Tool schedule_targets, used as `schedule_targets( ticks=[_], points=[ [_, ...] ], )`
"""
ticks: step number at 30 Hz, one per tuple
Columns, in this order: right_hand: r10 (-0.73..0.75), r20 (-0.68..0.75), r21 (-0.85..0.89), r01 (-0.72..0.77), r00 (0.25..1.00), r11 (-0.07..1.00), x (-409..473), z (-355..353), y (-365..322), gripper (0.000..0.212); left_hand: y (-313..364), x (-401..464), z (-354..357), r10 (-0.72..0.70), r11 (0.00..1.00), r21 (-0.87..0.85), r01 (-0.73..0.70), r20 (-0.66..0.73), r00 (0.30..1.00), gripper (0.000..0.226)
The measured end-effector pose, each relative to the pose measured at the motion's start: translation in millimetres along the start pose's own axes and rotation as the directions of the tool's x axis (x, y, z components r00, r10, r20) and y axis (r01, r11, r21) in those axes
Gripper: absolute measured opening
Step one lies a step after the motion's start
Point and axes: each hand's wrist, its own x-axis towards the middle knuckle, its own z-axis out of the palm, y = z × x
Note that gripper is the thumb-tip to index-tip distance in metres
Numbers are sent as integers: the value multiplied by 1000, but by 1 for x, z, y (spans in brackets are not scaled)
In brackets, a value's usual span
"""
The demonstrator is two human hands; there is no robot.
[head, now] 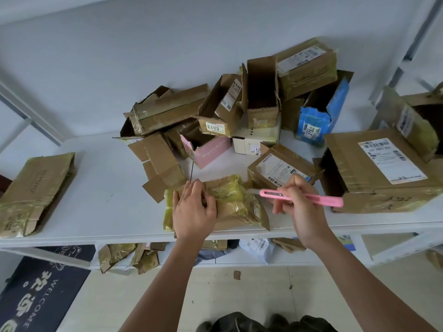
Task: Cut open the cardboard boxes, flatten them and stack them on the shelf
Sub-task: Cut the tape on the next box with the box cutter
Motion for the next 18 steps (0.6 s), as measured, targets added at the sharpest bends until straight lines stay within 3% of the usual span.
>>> schedule_targets(
  ticks=[4,8,11,15,18],
  points=[
    [0,-3,-44,0,1000,999,2,20,6,25,-1,-1,0,-5,1000,7,5,-2,1000,17],
    [18,13,-77,-17,1000,997,-11,16,14,35,1,0,-2,-16,1000,10,16,1,1000,18],
    [45,58,-27,-43,997,999,-17,2,11,28,0,2,-1,-22,1000,14,22,2,1000,15],
    [6,-10,21,-6,1000,1000,-4,-1,6,37,0,2,0,-18,1000,9,18,-3,1000,12],
    [2,14,6,-2,1000,1000,3,16,5,40,0,1,0,-16,1000,22,16,-6,1000,14]
  ],
)
